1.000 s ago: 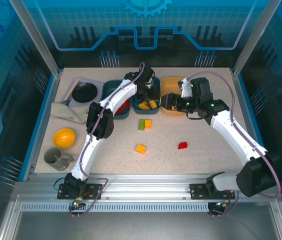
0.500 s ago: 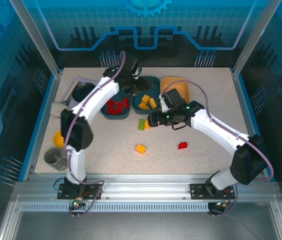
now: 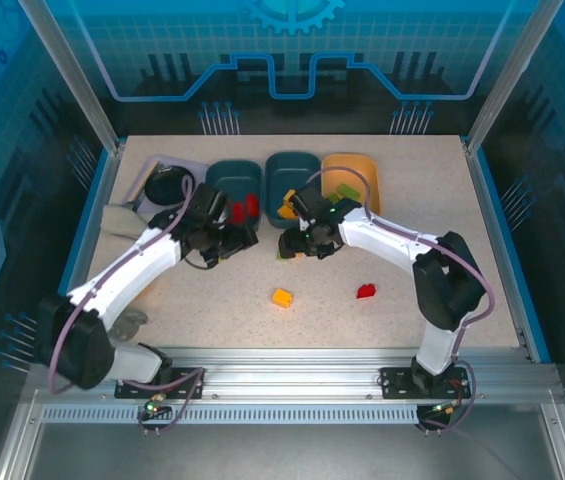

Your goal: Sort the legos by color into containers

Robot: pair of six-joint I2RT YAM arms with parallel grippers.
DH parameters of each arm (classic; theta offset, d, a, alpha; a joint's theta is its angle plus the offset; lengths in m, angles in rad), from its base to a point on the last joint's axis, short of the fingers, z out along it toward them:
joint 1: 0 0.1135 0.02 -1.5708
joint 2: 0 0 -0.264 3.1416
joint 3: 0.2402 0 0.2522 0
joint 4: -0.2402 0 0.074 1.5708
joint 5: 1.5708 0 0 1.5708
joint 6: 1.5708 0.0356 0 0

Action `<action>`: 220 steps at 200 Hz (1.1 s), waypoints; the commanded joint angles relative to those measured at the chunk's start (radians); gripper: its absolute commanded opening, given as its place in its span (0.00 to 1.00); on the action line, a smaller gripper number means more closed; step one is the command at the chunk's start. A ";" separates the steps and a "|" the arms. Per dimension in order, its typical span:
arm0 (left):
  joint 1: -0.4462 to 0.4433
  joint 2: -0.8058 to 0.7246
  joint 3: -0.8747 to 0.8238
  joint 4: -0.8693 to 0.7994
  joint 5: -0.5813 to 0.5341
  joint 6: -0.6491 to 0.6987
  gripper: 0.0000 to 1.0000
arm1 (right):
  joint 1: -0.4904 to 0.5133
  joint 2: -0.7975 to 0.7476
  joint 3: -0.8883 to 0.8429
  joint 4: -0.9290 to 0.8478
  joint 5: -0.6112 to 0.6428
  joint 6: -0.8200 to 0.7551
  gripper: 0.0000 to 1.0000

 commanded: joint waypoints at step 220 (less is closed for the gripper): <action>-0.003 -0.167 -0.152 0.036 0.051 -0.055 0.75 | -0.080 0.243 0.142 -0.016 -0.020 0.051 0.35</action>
